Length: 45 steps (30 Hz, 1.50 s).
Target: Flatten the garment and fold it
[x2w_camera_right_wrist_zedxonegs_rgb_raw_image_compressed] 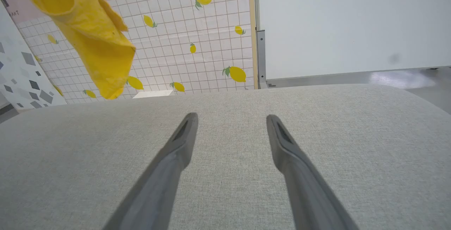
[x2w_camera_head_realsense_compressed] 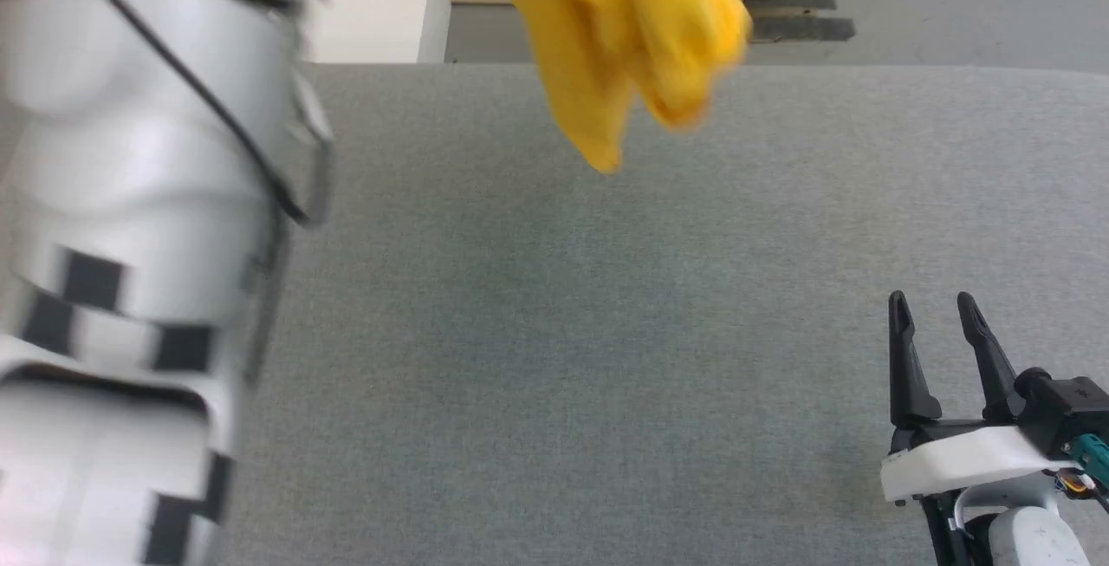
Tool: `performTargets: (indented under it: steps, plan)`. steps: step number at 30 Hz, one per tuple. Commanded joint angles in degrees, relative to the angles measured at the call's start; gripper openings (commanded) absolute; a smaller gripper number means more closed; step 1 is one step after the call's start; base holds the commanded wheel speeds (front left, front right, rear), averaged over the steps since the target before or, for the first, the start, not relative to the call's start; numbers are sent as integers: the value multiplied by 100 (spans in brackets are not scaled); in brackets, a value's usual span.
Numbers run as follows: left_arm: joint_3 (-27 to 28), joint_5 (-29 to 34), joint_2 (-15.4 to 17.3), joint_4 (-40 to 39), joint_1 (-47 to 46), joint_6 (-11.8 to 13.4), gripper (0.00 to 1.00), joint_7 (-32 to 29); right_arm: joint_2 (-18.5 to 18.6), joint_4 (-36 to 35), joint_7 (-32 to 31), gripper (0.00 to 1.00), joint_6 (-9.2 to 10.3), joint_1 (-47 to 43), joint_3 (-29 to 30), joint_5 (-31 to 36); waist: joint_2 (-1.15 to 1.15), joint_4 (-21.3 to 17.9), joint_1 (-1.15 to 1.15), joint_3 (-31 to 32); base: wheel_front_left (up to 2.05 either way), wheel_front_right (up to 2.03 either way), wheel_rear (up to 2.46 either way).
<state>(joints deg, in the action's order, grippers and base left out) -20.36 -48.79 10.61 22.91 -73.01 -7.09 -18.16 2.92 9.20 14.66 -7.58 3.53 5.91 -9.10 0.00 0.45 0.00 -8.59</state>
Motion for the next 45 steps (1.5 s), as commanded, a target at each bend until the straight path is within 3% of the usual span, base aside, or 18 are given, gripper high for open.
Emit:
performTargets:
  steps: [1,8,12,22,24,25,26,27,32,36,40,45]
  plan:
    - [-81,-159,-119,-10,342,-39,0,-44,-4,-11,31,100,9,22,13,-15,0,-104,0,121,0,0,0]
    - [-1215,-464,-470,-138,2087,-39,0,-330,-4,-44,32,100,9,-100,-12,-39,0,-130,0,213,0,0,0]
    - [-1625,-742,-584,214,3116,-26,0,-462,-4,-33,33,100,9,-118,-102,-59,0,-192,0,227,0,0,0]
    - [-2887,-431,-336,1301,4340,52,0,-1719,-4,-10,33,100,9,-182,-79,-100,0,-176,0,328,0,0,0]
    - [-2745,-660,-371,1285,4397,86,0,-1804,-4,-27,33,100,9,-205,-71,-123,0,-127,0,375,0,0,0]
    - [-2644,-767,-383,1223,4375,103,12,-1807,-4,-40,33,100,9,-222,-61,-123,0,-91,0,403,0,0,0]
    - [-2538,-852,-389,1149,4344,122,92,-1767,-4,-43,33,100,9,-236,-64,-129,0,-65,0,428,0,0,0]
    - [-2395,-981,-396,1049,4305,138,100,-1739,-4,-38,33,100,9,-256,-69,-134,0,-28,0,471,0,0,0]
    - [-1732,-1426,-273,434,4067,140,100,-1459,-4,13,33,100,9,-350,-52,-185,0,150,0,697,0,0,0]
    - [-1025,-1616,-97,-96,3924,226,100,-802,-4,20,33,100,9,-417,12,-228,0,326,0,837,0,0,0]
    - [-348,-1428,217,-447,3966,306,100,255,-4,18,33,100,9,-424,1,-254,0,417,0,957,0,0,0]
    - [179,-666,678,-672,4383,545,100,1778,-4,52,33,100,9,-454,40,-242,0,486,0,1085,0,0,0]
